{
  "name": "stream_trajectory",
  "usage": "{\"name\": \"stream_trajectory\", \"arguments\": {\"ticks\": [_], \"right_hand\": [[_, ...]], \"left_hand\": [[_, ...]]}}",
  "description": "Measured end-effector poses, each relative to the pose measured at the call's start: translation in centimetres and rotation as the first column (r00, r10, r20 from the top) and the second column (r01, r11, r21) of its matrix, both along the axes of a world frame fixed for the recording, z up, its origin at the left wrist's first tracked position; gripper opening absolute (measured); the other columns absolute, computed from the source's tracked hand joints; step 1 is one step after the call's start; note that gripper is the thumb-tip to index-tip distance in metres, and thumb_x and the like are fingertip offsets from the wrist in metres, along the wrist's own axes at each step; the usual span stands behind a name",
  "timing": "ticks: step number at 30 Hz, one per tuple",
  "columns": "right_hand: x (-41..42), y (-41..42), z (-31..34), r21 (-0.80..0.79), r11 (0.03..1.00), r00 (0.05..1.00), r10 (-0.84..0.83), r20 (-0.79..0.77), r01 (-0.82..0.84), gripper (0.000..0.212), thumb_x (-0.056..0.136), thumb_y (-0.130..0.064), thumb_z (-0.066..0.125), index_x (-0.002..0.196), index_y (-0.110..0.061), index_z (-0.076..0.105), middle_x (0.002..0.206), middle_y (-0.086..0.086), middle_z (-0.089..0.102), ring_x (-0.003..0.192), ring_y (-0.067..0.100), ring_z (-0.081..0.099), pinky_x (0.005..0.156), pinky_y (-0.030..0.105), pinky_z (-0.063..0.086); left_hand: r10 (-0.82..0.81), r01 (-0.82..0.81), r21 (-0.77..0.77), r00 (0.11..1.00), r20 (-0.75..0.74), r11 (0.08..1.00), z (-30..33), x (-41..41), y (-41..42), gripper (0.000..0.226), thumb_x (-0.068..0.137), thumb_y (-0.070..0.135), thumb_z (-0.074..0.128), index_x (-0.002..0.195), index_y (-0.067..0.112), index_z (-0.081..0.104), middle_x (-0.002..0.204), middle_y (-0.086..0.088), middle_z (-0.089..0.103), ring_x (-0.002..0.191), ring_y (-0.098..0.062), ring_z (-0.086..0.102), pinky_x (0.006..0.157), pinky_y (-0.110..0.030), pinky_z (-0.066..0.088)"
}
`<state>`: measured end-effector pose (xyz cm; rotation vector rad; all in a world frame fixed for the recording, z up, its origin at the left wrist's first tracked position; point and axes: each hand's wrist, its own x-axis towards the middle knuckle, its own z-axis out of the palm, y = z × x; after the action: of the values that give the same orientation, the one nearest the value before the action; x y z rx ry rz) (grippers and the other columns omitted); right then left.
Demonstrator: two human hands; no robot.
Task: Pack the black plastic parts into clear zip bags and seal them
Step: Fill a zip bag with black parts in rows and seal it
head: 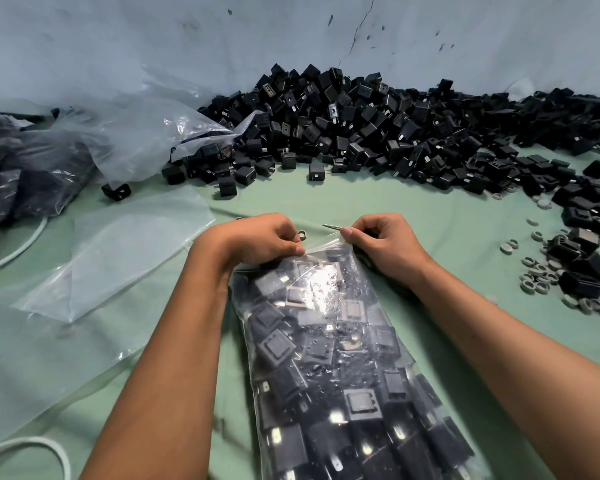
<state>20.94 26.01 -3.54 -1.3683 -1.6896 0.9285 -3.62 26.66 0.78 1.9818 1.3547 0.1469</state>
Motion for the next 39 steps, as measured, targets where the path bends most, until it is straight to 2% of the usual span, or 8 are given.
{"name": "stream_trajectory", "arguments": {"ticks": [5,8,14,23,26,30,34,39], "right_hand": [[0.1,-0.1,0.1,-0.007,1.000,0.999,-0.016,-0.033,0.015,0.027,0.096,-0.029,0.073,0.079,-0.009,0.074,0.059,0.002,0.063,0.049,0.009,0.047,0.050,0.021,0.042],[0.1,-0.1,0.0,-0.014,1.000,0.999,-0.013,-0.051,0.012,0.026,0.096,-0.029,0.073,0.079,-0.009,0.074,0.058,0.004,0.062,0.047,0.011,0.046,0.049,0.021,0.041],[0.1,0.2,-0.3,0.007,1.000,0.999,-0.011,-0.053,0.011,0.026,0.096,-0.030,0.073,0.079,-0.010,0.074,0.060,0.007,0.063,0.048,0.012,0.047,0.048,0.021,0.042],[0.5,0.8,-0.5,-0.104,0.992,0.968,0.037,-0.250,-0.064,0.028,0.097,-0.029,0.071,0.075,-0.012,0.072,0.059,0.004,0.057,0.050,0.014,0.046,0.050,0.024,0.039],[0.1,2.0,2.0,-0.184,0.959,0.976,0.217,-0.017,-0.216,0.024,0.095,-0.040,0.072,0.086,-0.019,0.080,0.074,-0.001,0.072,0.065,0.009,0.062,0.067,0.026,0.048],[-1.9,3.5,5.3,-0.358,0.828,0.793,0.537,0.286,-0.432,0.017,0.093,-0.040,0.074,0.094,-0.025,0.082,0.089,-0.002,0.079,0.077,0.006,0.067,0.072,0.024,0.052],[-3.4,4.0,5.7,-0.379,0.815,0.781,0.554,0.289,-0.438,0.017,0.095,-0.033,0.074,0.086,-0.020,0.081,0.070,-0.008,0.071,0.058,0.000,0.058,0.051,0.012,0.044],[-3.4,3.9,4.7,-0.371,0.814,0.801,0.549,0.239,-0.447,0.022,0.097,-0.029,0.071,0.080,-0.016,0.076,0.064,-0.005,0.064,0.055,0.004,0.052,0.048,0.015,0.040]], "left_hand": [[0.059,-0.058,-0.018,0.995,0.075,0.998,0.0,-0.3,-0.2,0.018,0.097,0.031,0.070,0.084,0.020,0.077,0.073,0.008,0.072,0.067,-0.008,0.059,0.068,-0.029,0.048],[0.038,-0.038,-0.016,0.999,-0.011,0.999,0.3,-1.5,-0.2,0.018,0.094,0.034,0.072,0.087,0.018,0.077,0.074,0.011,0.072,0.068,-0.007,0.060,0.073,-0.029,0.047],[0.018,-0.011,-0.086,0.997,0.080,0.996,0.2,-2.7,-0.6,0.018,0.098,0.022,0.068,0.081,0.015,0.070,0.056,0.015,0.060,0.049,-0.001,0.049,0.051,-0.013,0.040],[0.036,-0.016,-0.122,0.986,0.162,0.992,0.3,-2.2,-0.7,0.029,0.105,0.020,0.057,0.077,0.013,0.060,0.059,0.006,0.048,0.048,-0.008,0.040,0.046,-0.019,0.034],[0.047,-0.031,-0.102,0.987,0.155,0.994,0.1,-1.8,-0.5,0.029,0.106,0.020,0.056,0.078,0.013,0.060,0.061,0.007,0.050,0.051,-0.007,0.043,0.051,-0.019,0.037],[0.120,-0.094,-0.131,0.971,0.206,0.987,-0.3,-1.2,-0.4,0.025,0.105,0.017,0.057,0.081,0.013,0.063,0.067,0.002,0.053,0.062,-0.013,0.045,0.060,-0.028,0.037],[0.164,-0.126,-0.147,0.945,0.284,0.981,-0.2,-1.2,-0.5,0.026,0.104,0.014,0.057,0.079,0.014,0.062,0.071,-0.003,0.050,0.064,-0.016,0.044,0.058,-0.029,0.035],[0.186,-0.133,-0.180,0.930,0.318,0.975,-0.1,-1.4,-0.9,0.026,0.105,0.017,0.056,0.080,0.013,0.063,0.073,-0.005,0.052,0.065,-0.017,0.045,0.058,-0.029,0.036]]}}
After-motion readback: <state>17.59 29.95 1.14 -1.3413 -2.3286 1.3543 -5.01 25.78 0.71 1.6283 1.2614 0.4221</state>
